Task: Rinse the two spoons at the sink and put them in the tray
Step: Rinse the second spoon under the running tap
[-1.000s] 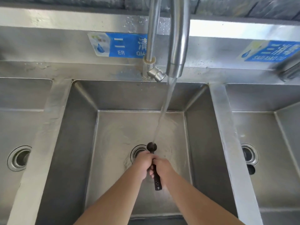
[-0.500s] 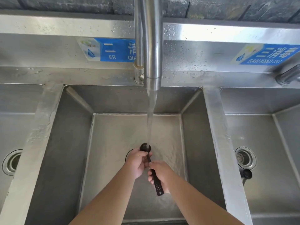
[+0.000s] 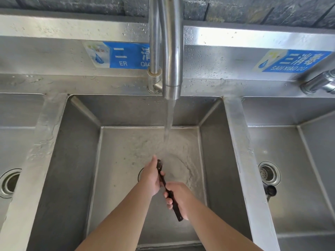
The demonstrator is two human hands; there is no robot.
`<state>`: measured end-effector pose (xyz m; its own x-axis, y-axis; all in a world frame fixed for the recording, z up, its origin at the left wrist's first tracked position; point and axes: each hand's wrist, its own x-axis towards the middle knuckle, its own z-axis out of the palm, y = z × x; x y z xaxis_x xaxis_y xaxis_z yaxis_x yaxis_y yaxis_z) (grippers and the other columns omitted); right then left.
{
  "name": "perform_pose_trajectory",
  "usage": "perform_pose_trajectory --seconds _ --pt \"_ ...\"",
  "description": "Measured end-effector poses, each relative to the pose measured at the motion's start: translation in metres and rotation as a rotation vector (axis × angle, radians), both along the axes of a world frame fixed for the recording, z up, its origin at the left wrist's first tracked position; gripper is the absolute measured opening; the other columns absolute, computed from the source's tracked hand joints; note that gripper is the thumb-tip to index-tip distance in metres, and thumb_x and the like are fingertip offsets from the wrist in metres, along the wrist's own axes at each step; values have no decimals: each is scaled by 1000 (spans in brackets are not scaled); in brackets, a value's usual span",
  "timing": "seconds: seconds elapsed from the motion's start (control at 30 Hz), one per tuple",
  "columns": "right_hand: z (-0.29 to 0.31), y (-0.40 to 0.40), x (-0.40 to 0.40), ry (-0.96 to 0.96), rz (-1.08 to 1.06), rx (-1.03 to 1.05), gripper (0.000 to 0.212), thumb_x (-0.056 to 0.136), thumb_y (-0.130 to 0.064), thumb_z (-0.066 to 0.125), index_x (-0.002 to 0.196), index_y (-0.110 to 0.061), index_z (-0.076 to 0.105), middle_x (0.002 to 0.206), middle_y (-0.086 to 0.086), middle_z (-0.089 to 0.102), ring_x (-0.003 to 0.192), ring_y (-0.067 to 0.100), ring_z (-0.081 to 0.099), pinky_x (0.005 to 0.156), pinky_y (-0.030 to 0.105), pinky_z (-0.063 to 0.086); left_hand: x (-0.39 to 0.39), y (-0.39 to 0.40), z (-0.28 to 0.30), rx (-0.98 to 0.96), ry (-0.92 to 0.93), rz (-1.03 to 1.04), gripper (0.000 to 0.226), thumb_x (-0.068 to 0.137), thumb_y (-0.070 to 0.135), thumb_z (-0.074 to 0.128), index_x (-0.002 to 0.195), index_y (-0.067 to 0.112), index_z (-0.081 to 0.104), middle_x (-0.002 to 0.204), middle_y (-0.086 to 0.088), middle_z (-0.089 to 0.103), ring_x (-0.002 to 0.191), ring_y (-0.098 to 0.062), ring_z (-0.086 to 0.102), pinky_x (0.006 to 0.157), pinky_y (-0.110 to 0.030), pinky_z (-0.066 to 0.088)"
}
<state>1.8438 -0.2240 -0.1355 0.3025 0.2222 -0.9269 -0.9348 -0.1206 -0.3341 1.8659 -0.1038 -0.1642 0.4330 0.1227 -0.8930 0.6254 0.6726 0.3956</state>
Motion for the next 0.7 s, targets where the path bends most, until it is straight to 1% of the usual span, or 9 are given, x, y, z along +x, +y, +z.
perform_pose_trajectory --seconds 0.1,0.17,0.23,0.3,0.4,0.47,0.53,0.6,0.7 --pt "1 12 7 -111 7 -65 20 95 -6 46 102 -11 64 55 2 53 38 13 39 38 21 28 2 4 6 144 -95 -135 27 95 19 56 114 0 50 70 -10 51 49 -19 46 42 -27 33" --pt "1 22 18 -164 22 -61 21 96 -5 48 100 -14 67 56 0 52 39 11 40 36 19 27 3 8 14 126 -132 -178 25 94 4 52 117 -5 46 77 -15 50 46 -22 43 37 -26 35" --pt "2 32 30 -173 10 -43 23 96 -4 48 93 -14 68 54 -1 52 40 9 42 36 19 28 2 10 22 119 -160 -213 11 96 4 49 106 -1 48 71 -14 49 40 -18 39 36 -23 30" --pt "2 42 42 -154 -13 -35 21 95 -4 48 90 -10 68 53 1 53 41 10 45 36 18 32 1 12 25 155 -166 -213 6 97 6 46 100 3 50 70 -11 51 43 -14 38 40 -25 26" --pt "2 56 56 -117 -21 -33 18 96 -14 53 95 -6 69 58 4 56 43 12 49 36 20 41 0 17 31 206 -173 -198 14 100 13 40 102 7 53 77 -8 55 50 -12 45 43 -24 35" --pt "1 64 63 -129 -31 -36 23 97 -21 54 100 -7 72 68 8 60 51 16 52 45 25 45 -3 18 34 205 -207 -173 14 101 16 39 101 13 53 82 -6 60 55 -8 56 46 -21 43" --pt "2 72 67 -142 -77 15 24 100 -20 51 104 -7 71 69 8 62 61 21 56 58 31 46 -8 15 35 245 -225 -171 20 101 17 38 110 21 55 98 -5 67 79 -11 66 67 -27 55" --pt "4 76 68 -123 -157 108 19 101 -16 49 102 -8 67 64 5 60 61 21 57 64 32 48 -13 10 34 317 -188 -186 26 99 20 38 118 29 55 113 -4 66 104 -19 64 94 -42 52" --pt "9 74 58 -139 -168 87 11 97 -15 55 95 -8 63 70 11 61 64 25 63 69 41 57 -21 4 33 313 -130 -157 27 99 28 38 121 28 54 117 -4 65 107 -23 63 98 -48 50"
